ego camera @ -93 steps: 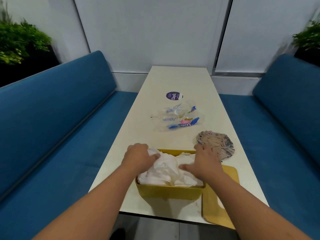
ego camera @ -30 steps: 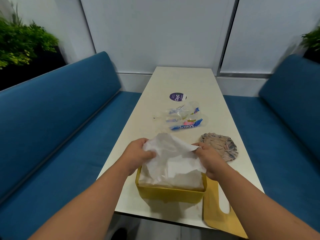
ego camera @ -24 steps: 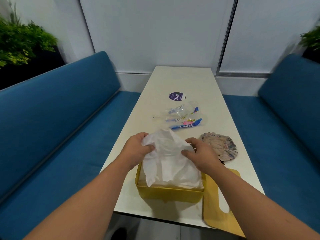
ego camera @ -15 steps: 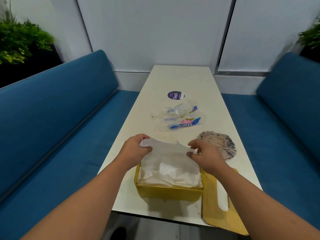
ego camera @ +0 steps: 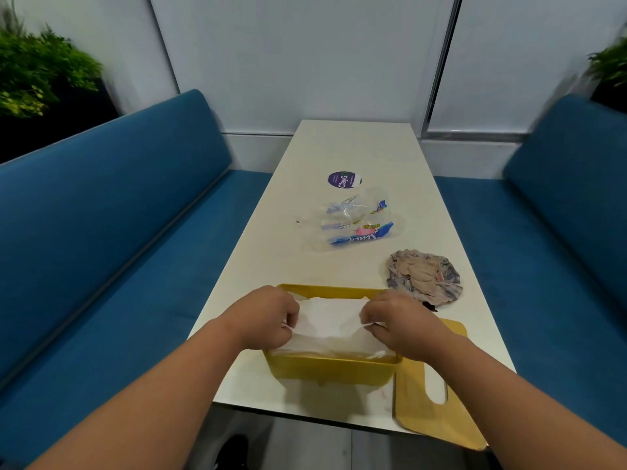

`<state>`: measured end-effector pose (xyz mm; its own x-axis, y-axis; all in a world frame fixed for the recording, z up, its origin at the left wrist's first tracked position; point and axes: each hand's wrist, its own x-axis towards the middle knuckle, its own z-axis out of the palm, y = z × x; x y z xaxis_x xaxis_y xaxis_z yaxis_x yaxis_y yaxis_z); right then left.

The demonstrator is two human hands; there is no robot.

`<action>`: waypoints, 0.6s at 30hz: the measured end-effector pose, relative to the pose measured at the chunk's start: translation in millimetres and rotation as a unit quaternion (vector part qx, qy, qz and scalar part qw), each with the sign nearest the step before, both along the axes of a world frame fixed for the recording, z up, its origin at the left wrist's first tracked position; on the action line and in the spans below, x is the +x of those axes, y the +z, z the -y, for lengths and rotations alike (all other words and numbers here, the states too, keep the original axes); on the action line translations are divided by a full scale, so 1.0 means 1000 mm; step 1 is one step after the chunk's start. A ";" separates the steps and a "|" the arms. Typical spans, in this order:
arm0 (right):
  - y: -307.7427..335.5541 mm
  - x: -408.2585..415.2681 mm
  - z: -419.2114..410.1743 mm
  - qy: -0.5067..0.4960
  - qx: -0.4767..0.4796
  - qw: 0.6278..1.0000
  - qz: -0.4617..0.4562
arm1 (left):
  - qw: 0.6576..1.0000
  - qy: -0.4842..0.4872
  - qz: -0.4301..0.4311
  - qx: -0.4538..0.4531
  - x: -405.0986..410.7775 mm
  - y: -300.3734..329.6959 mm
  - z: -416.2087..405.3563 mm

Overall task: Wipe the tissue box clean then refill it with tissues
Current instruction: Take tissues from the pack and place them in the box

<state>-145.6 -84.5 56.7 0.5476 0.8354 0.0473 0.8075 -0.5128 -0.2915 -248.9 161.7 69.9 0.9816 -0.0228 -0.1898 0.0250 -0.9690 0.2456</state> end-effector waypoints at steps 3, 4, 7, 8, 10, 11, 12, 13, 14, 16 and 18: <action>-0.008 -0.002 -0.001 0.006 -0.010 1.000 0.004 | 0.999 -0.026 0.005 0.018 0.001 -0.004 0.003; -0.009 -0.003 -0.002 0.010 -0.003 1.000 -0.001 | 0.999 -0.030 0.003 0.016 0.002 -0.005 0.005; -0.011 -0.008 -0.007 0.024 -0.028 0.999 -0.024 | 0.998 -0.042 -0.039 0.030 0.004 -0.008 0.010; -0.011 -0.008 -0.009 0.024 -0.049 0.998 -0.027 | 0.997 -0.043 -0.053 0.037 0.005 -0.008 0.010; -0.010 -0.006 -0.009 0.013 -0.072 0.997 -0.028 | 0.997 -0.042 -0.058 0.038 0.006 -0.009 0.009; -0.010 -0.005 -0.009 0.006 -0.072 0.997 -0.033 | 0.997 -0.040 -0.051 0.034 0.007 -0.009 0.009; -0.009 -0.005 -0.010 0.002 -0.070 0.997 -0.039 | 0.998 -0.039 -0.040 0.025 0.008 -0.009 0.010; -0.008 -0.006 -0.012 0.000 -0.070 0.997 -0.044 | 0.999 -0.038 -0.029 0.013 0.009 -0.009 0.011; -0.007 -0.007 -0.014 0.001 -0.074 0.996 -0.046 | 0.999 -0.040 -0.021 0.001 0.009 -0.008 0.014; -0.009 -0.010 -0.017 0.008 -0.090 0.995 -0.044 | 0.998 -0.054 -0.029 -0.002 0.012 -0.009 0.018; -0.011 -0.010 -0.017 0.006 -0.107 0.994 -0.036 | 0.997 -0.061 -0.049 0.021 0.015 -0.013 0.018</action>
